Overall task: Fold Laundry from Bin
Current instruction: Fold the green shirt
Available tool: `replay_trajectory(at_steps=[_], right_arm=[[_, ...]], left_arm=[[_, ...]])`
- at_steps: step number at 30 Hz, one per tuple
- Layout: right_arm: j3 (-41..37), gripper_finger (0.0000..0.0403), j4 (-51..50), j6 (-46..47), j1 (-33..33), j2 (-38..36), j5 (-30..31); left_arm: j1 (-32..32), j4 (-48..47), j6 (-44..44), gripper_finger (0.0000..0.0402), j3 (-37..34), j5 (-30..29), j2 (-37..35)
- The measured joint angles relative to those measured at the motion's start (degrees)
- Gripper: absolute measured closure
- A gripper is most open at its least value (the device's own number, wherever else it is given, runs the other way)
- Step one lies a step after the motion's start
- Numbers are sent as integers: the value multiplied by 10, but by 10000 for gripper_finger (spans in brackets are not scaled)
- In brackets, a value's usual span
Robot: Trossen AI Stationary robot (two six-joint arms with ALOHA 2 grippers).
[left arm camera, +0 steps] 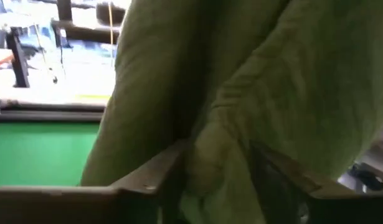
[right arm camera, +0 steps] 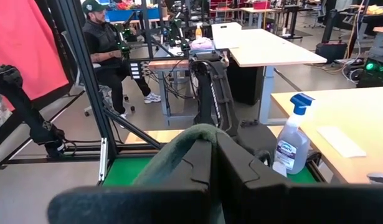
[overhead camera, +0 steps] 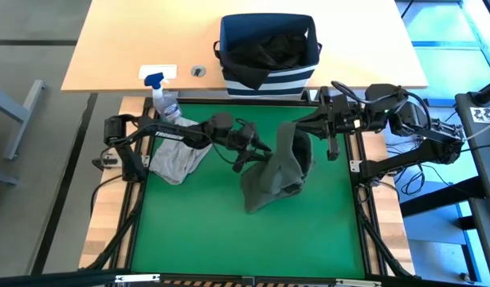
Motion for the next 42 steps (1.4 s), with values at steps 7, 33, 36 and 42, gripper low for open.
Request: replay_trajectory(at_steps=[7, 33, 36, 42], right_arm=[[0, 393, -18, 0, 0, 0, 4], [126, 393, -53, -207, -8, 18, 347], [127, 393, -63, -193, -40, 31, 347], [127, 393, -169, -163, -80, 62, 352]], left_arm=[[29, -94, -8, 386, 4, 36, -24], [30, -331, 79, 395, 4, -343, -579], [30, -335, 83, 395, 4, -358, -572], [30, -397, 112, 395, 4, -427, -548]])
